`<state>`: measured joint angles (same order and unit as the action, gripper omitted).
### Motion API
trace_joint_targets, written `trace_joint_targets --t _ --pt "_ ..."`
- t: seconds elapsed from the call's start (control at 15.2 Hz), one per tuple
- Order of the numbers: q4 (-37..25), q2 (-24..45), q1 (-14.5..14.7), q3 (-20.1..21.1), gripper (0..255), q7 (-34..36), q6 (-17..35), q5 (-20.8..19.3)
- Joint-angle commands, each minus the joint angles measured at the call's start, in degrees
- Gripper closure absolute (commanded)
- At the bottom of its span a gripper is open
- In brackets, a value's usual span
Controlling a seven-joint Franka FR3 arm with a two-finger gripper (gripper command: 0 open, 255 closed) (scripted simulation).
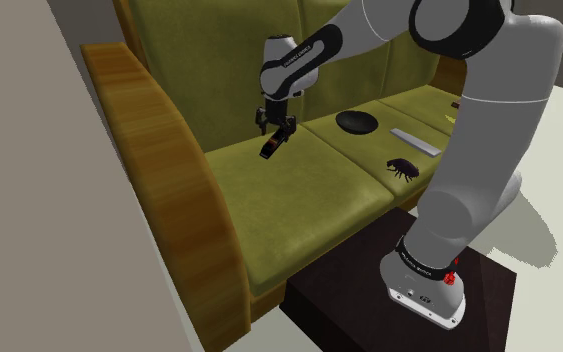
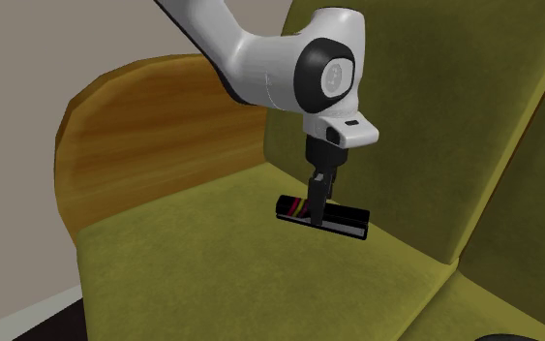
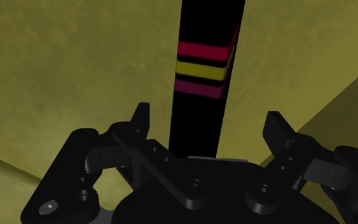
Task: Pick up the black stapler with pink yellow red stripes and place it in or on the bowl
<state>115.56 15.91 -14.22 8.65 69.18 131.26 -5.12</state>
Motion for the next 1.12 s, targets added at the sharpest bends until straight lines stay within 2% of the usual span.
trace_joint_targets --t 0.0,0.53,0.59,1.06 --pt "0.5 1.2 0.1 -0.1 0 0.3 1.7 -0.3" --pt "0.5 1.2 0.1 -0.1 0 0.3 1.7 -0.3" --pt "0.5 1.2 0.1 -0.1 255 0.3 1.7 -0.3" --pt "0.4 1.2 0.1 -0.1 255 0.3 1.6 -0.3"
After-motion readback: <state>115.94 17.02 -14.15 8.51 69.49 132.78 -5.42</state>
